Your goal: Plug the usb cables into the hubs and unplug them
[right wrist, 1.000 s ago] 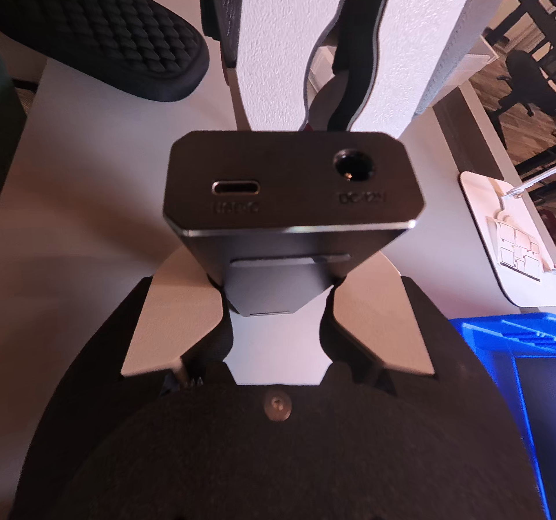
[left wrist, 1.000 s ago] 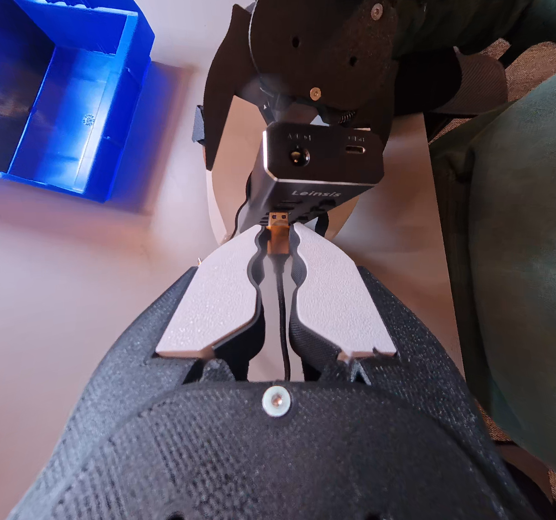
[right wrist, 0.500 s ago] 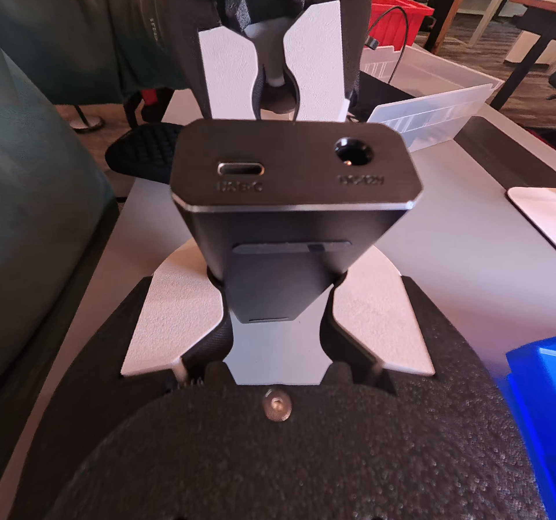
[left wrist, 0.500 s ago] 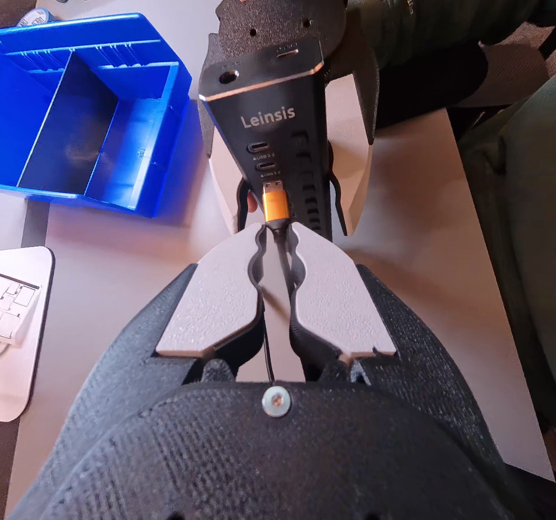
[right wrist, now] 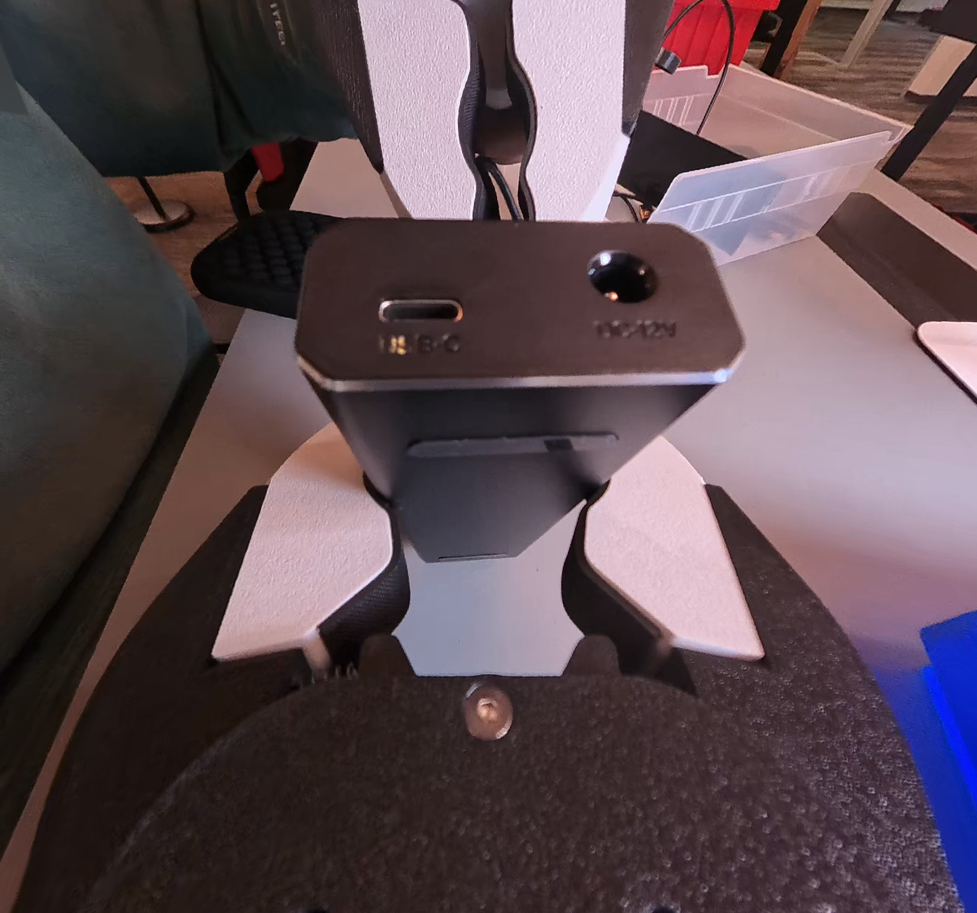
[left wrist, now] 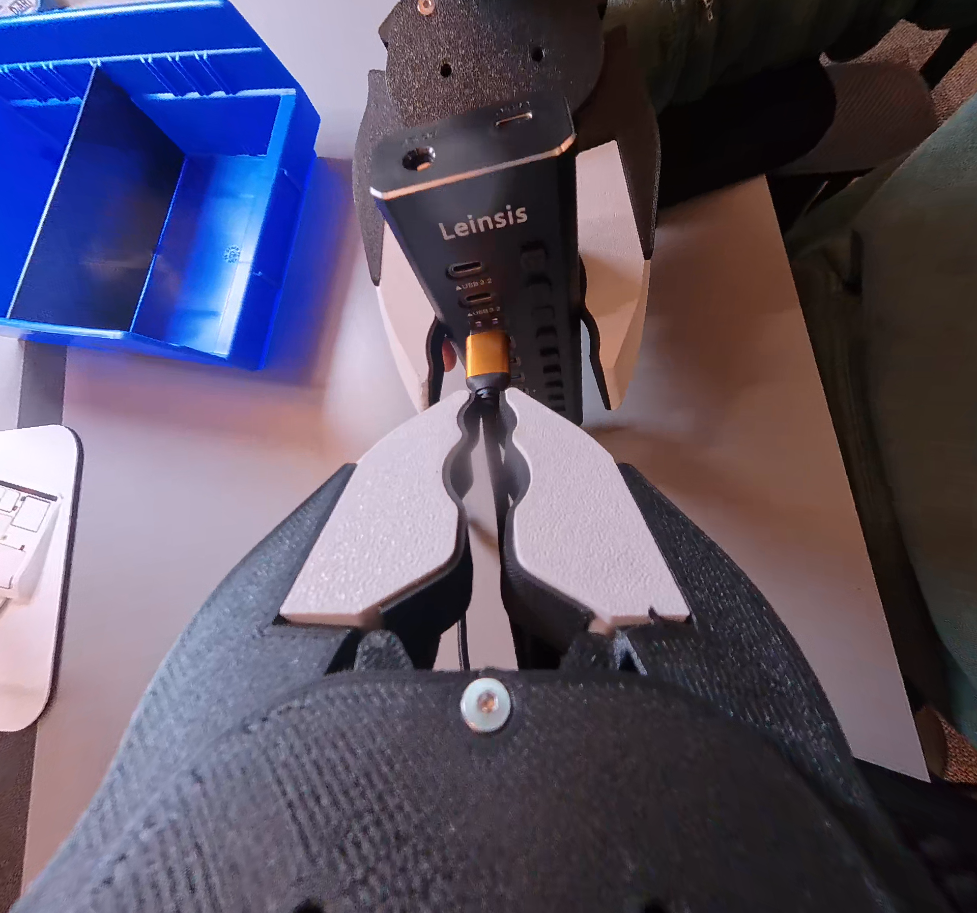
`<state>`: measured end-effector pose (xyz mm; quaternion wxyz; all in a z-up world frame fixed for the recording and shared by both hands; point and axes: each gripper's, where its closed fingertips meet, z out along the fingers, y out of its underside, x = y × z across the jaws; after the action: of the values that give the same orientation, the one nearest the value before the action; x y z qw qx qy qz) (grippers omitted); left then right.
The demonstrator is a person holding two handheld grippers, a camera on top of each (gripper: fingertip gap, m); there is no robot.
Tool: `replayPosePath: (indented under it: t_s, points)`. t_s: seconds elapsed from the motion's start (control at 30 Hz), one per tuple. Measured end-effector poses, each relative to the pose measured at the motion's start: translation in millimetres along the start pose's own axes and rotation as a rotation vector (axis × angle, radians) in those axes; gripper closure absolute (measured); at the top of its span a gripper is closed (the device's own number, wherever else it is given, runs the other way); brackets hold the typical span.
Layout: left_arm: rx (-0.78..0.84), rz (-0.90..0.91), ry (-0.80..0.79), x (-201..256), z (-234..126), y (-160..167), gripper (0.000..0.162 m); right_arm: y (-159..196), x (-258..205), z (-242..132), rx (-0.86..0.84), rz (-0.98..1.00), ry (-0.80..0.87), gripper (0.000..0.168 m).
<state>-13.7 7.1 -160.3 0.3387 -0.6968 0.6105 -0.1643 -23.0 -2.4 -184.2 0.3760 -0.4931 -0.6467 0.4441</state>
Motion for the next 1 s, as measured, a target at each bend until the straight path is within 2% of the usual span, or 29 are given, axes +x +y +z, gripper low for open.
replayPosePath:
  t_s: [0.47,0.57,0.63,0.67,0.77,0.87,1.0]
  points:
    - [0.014,0.011,-0.044,-2,5,0,0.155,0,3,3,0.008,-0.004,0.041,0.097]
    - [0.072,-0.005,-0.059,-3,2,-3,0.155,-6,3,2,0.039,-0.001,0.027,0.097]
    - [0.129,-0.001,-0.114,-9,-7,-6,0.153,-12,8,-1,0.067,-0.005,0.042,0.096]
    - [0.161,-0.005,-0.164,-16,-16,-8,0.146,-15,11,-5,0.094,-0.002,0.056,0.097]
    - [0.336,-0.106,-0.278,-40,-63,-11,0.135,-26,28,-28,0.222,0.065,0.113,0.097]
    - [0.404,-0.219,-0.449,-76,-119,21,0.134,-37,49,-52,0.336,0.123,0.180,0.097]
    - [0.275,-0.406,-0.612,-119,-171,112,0.133,-39,64,-67,0.391,0.156,0.244,0.097]
